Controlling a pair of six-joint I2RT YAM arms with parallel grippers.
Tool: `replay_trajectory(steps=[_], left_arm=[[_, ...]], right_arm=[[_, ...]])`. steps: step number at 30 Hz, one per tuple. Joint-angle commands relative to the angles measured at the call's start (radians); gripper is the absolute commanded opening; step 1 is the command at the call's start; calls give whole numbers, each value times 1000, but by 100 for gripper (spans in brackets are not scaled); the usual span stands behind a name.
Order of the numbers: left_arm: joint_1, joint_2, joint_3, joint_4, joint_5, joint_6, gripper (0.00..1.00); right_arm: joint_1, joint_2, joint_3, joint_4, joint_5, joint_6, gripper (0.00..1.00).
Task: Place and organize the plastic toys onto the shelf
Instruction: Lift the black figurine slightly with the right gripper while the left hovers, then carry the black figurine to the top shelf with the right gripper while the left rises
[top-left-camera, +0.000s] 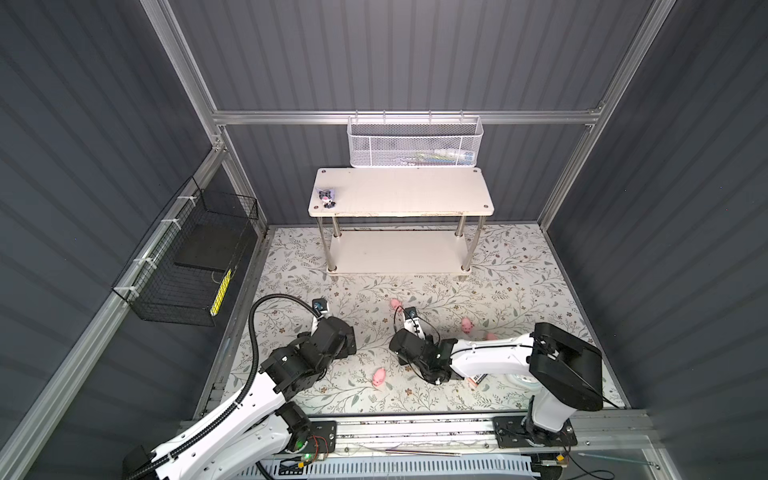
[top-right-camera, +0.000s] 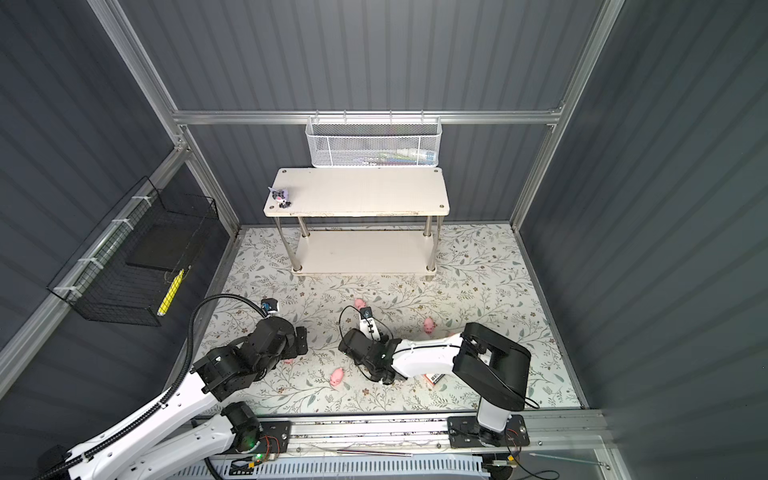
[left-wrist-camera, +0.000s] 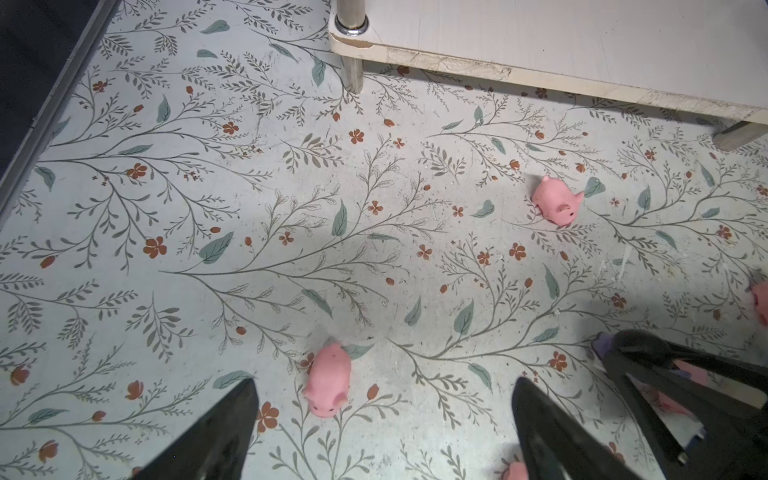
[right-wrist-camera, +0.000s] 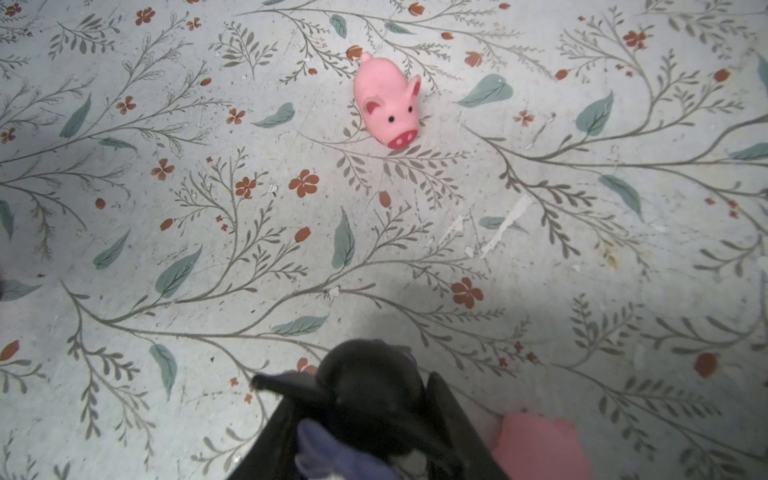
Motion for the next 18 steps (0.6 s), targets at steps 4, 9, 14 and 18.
replay_trajectory(steps=[4, 9, 14, 18], left_arm=[[1, 20, 49, -5, 0, 46, 100], [-1, 50, 94, 0, -3, 91, 100], [1, 67, 149, -3, 5, 141, 100], [0, 100, 213, -28, -6, 162, 100]], right_arm=[[-4, -93, 52, -80, 38, -72, 34], [-5, -161, 120, -150, 44, -141, 34], [-23, -209, 209, -216, 6, -206, 35], [-49, -227, 307, -291, -14, -251, 35]])
